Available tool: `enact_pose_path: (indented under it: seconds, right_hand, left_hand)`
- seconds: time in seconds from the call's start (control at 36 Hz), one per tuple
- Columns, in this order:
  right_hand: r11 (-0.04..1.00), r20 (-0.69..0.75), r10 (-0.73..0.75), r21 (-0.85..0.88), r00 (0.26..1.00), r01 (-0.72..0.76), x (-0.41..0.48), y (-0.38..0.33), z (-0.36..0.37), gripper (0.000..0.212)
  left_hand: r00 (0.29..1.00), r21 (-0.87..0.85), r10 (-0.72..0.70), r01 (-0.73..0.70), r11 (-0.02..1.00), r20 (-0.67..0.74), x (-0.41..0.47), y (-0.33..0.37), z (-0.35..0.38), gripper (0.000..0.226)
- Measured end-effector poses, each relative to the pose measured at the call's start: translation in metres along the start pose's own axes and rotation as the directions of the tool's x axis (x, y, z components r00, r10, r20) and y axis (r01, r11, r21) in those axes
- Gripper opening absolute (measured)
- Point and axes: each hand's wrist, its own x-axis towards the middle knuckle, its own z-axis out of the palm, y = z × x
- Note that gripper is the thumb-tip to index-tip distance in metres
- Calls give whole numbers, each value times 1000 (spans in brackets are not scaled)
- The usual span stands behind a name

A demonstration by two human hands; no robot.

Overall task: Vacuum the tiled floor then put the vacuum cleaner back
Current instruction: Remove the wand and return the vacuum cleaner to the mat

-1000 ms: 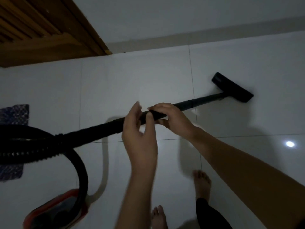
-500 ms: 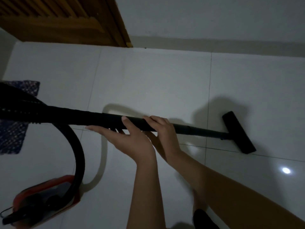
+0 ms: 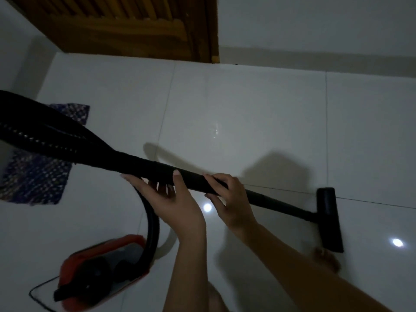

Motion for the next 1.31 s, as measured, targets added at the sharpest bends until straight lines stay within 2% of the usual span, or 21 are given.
enact_pose_path:
  seconds: [0.11,0.25,0.56,0.81,1.0,1.14,1.22,1.31]
  right_hand:
    - [1000,-12,-3,6,1000,3,-5,-37,39,46]
    - [995,46,-20,94,999,16,-18,-82,82,43]
    - [963,246,-220,208,944,170,-56,-136,148,46]
    - [916,119,-306,307,944,259,-57,-154,218,45]
    - [887,-38,-422,187,906,421,-51,-164,285,42]
    - [842,-41,-511,173,858,510,-45,-168,311,42]
    - [812,-28,-560,180,828,556,-40,-164,327,43]
    - [777,44,-619,177,784,604,-40,-160,339,47]
  left_hand:
    - [999,-3,-9,9,1000,41,35,1,-46,90]
    - [1000,-19,27,-27,999,9,70,-4,-101,89]
    - [992,-95,43,-54,994,-116,107,-35,-213,83]
    - [983,-201,113,-142,969,-147,169,-87,-244,82]
    - [970,-383,120,-194,903,-211,218,-124,-272,82]
    - [950,-505,150,-274,818,-273,242,-143,-282,80]
    - [937,-512,196,-324,795,-288,252,-163,-290,74]
    - [930,-503,197,-336,796,-311,256,-181,-300,76]
